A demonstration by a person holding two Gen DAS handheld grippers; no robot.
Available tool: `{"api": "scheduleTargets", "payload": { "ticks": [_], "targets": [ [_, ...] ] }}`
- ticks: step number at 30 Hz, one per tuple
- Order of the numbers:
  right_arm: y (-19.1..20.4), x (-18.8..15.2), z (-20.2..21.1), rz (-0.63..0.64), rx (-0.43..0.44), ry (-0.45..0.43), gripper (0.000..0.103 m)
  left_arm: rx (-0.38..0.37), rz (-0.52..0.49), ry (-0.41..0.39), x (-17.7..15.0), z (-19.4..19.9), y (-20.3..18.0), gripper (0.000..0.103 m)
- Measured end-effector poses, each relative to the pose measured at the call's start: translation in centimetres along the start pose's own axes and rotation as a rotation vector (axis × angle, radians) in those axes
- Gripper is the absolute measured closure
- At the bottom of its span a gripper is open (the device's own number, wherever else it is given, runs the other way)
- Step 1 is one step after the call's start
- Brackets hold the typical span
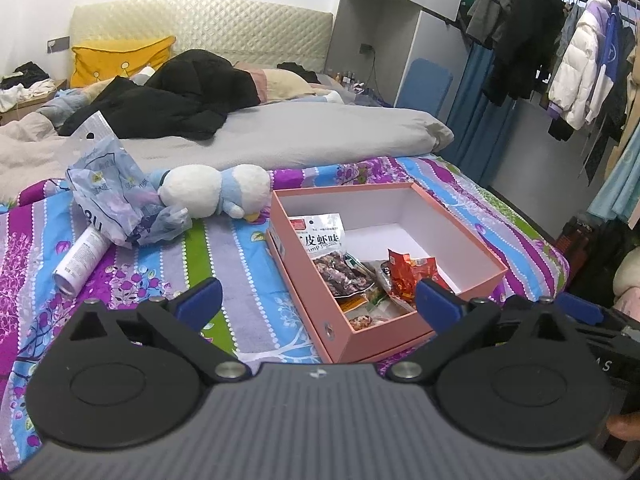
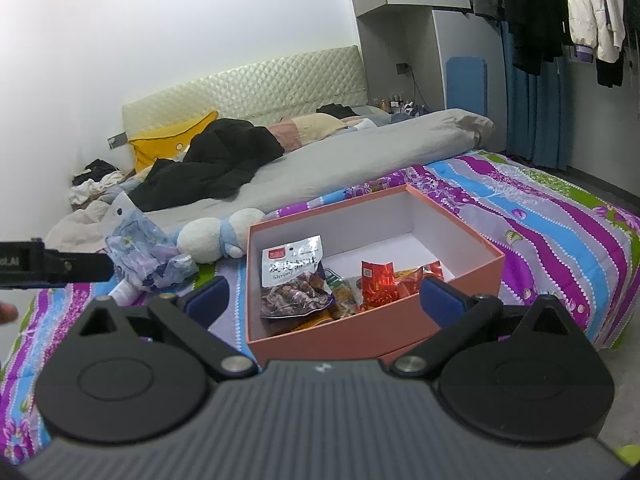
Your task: Organize snacks
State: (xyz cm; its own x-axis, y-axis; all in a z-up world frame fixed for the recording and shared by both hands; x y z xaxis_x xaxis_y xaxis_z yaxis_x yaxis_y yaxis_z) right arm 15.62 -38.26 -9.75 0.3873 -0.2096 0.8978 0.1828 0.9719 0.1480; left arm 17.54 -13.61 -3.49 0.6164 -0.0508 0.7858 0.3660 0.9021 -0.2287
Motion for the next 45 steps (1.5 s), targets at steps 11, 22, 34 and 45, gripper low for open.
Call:
{"api": "scheduleTargets", "payload": {
  "ticks": [11,22,34,45],
  "targets": [
    [-0.08,-0.09,-0.25,0.005,-0.002,0.001,0.0,0.0,-0.019,-0.002,-0.08,0.14,-0.3,0.0],
    [-0.37,-0.25,-0.27,0.002,-0.005,0.002,0.0,0.012,-0.017,0.003,-0.24,0.17,-0.05,0.0],
    [-0.41,-0.02,-0.18,0.008,0.002,0.001,0.0,0.002,-0.008,-0.001,-0.59,0.3,-0.06,0.0],
    [-0.79,0.27,0.01,-0.002,0.0,-0.009,0.0,0.002,-0.002,0.006,-0.85,0.4,0.31,0.0]
  ]
}}
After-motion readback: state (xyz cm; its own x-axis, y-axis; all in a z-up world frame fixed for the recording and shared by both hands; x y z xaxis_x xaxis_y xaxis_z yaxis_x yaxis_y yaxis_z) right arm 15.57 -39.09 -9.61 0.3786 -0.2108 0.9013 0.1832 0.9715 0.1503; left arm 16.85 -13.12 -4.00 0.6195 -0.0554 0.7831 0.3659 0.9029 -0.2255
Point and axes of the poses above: each gripper's, at about its wrist camera, not at the fingertips, and z roughly against the way its jaws point, y to its left, x to its top, the point moved 10 cm from there along -z, roughly the way its jaws point, and after that the axes turned 3 degrees about z, right-handed, at the moved point
